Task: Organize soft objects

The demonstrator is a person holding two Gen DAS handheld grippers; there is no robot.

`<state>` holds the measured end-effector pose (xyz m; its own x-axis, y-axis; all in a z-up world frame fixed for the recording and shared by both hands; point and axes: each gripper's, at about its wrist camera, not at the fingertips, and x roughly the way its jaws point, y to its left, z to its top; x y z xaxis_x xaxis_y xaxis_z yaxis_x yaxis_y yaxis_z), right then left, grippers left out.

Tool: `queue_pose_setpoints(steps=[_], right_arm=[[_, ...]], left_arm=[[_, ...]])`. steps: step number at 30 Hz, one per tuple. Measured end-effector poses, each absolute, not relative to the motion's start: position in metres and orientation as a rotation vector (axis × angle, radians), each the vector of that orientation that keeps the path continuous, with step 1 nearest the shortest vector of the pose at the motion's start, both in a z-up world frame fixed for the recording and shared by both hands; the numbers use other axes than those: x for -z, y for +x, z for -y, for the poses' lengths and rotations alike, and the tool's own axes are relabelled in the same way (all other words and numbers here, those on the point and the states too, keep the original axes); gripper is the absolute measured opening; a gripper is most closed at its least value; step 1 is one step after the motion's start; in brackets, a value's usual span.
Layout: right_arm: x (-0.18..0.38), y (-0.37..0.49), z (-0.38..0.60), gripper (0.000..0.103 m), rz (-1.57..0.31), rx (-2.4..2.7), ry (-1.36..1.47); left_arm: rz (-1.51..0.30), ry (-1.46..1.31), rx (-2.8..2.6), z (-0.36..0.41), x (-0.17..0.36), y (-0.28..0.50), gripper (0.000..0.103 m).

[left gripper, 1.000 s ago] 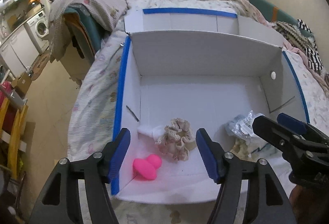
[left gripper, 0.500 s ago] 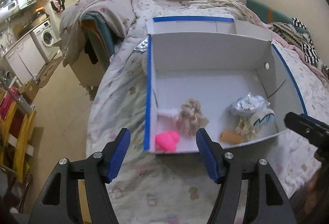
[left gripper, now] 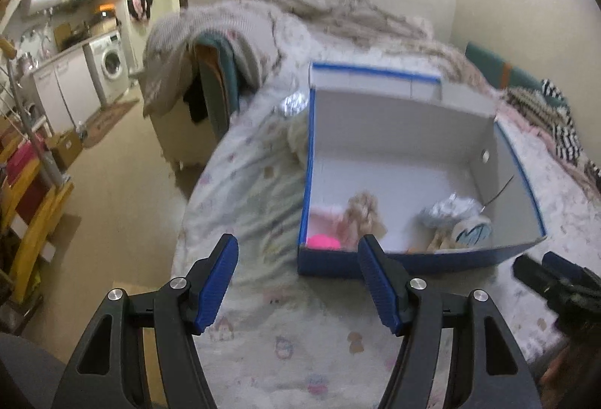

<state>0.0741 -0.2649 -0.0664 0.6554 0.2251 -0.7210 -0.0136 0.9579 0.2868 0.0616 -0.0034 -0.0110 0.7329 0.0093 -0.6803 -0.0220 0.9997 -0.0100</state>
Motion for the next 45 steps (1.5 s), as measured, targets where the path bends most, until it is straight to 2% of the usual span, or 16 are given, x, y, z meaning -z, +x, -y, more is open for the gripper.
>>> queue_pose_setpoints(steps=[6, 10, 11, 12, 14, 18, 45], right_arm=[[0.053, 0.066, 0.254, 0.103, -0.749, -0.081, 0.174], [0.050, 0.067, 0.262, 0.103, -0.712, -0.034, 0.168], [0.050, 0.068, 0.265, 0.103, -0.711, -0.031, 0.178], [0.050, 0.068, 0.267, 0.103, -0.710, -0.032, 0.188], [0.050, 0.069, 0.267, 0.103, -0.706, -0.026, 0.186], [0.052, 0.070, 0.264, 0.103, -0.706, -0.023, 0.163], [0.056, 0.073, 0.264, 0.103, -0.691, 0.005, 0.131]], left_arm=[[-0.673, 0.015, -0.034, 0.006, 0.008, 0.058, 0.063], [-0.684, 0.006, -0.037, 0.004, 0.011, 0.061, 0.064], [-0.685, -0.005, -0.037, 0.003, 0.012, 0.062, 0.070], [-0.682, -0.010, -0.043, 0.001, 0.012, 0.062, 0.083], [-0.672, -0.026, -0.036, 0.000, 0.011, 0.063, 0.094], [-0.678, -0.055, 0.012, 0.003, 0.011, 0.066, 0.102], [-0.707, -0.046, 0.012, 0.004, 0.017, 0.071, 0.102]])
